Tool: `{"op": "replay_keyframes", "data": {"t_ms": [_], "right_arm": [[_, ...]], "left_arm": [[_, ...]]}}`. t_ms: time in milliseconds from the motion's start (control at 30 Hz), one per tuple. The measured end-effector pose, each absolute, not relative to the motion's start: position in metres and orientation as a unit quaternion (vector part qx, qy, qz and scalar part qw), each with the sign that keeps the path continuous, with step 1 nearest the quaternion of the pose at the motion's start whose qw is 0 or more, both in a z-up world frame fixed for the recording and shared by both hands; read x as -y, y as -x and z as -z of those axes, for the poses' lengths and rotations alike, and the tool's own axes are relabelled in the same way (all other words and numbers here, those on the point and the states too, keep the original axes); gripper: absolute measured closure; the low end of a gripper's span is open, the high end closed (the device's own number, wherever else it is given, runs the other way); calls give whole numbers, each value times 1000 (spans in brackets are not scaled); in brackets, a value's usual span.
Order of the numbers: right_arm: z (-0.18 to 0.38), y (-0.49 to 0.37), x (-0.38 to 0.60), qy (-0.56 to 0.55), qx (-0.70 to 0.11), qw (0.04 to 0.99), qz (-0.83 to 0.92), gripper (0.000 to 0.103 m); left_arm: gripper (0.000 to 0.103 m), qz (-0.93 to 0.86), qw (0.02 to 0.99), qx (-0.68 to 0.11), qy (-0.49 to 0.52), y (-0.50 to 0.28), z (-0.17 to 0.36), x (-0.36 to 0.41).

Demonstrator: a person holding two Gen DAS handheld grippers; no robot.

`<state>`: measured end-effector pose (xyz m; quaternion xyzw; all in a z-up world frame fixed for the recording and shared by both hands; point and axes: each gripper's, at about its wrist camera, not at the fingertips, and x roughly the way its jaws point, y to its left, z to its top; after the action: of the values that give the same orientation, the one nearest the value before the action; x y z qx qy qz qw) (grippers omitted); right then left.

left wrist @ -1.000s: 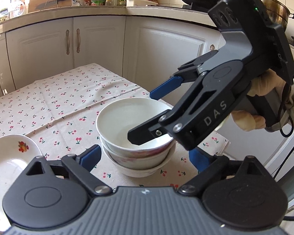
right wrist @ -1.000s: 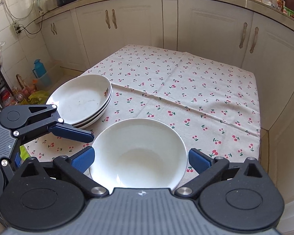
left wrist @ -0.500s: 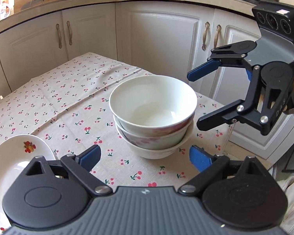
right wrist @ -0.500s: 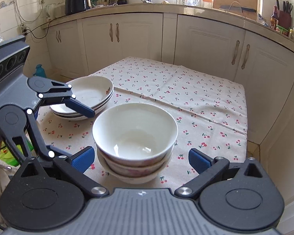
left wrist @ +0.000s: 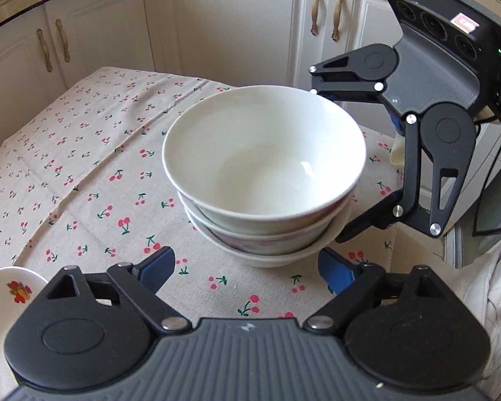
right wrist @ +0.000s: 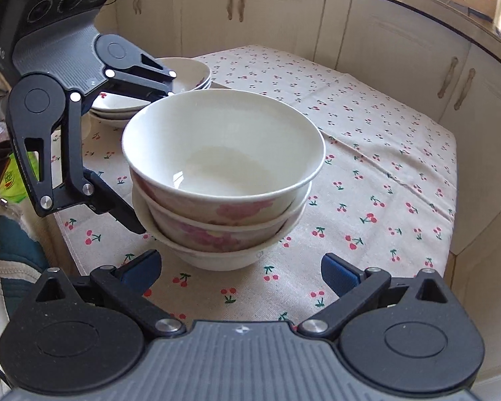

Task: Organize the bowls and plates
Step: 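Grip the stacked bowls with the right tool while the left tool grips the opposite rim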

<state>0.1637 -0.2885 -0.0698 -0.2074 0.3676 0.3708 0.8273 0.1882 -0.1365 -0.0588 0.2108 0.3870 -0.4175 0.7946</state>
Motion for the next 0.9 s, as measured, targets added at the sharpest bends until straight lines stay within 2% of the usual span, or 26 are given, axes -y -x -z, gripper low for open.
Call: {"op": "replay_keyframes", "data": {"t_ms": [67, 367, 633, 900], "right_arm": [[69, -168, 285, 221, -367, 814, -391, 0], [63, -187, 277, 250, -380, 772, -445, 4], [60, -199, 275, 229, -394, 755, -472, 9], [60, -199, 273, 231, -399, 750, -474, 10]], "left_arm": [[17, 431, 785, -391, -215, -192, 60, 138], [21, 475, 750, -400, -227, -206, 60, 140], [23, 499, 732, -405, -227, -213, 62, 142], [24, 511, 721, -409, -228, -216, 59, 143]]}}
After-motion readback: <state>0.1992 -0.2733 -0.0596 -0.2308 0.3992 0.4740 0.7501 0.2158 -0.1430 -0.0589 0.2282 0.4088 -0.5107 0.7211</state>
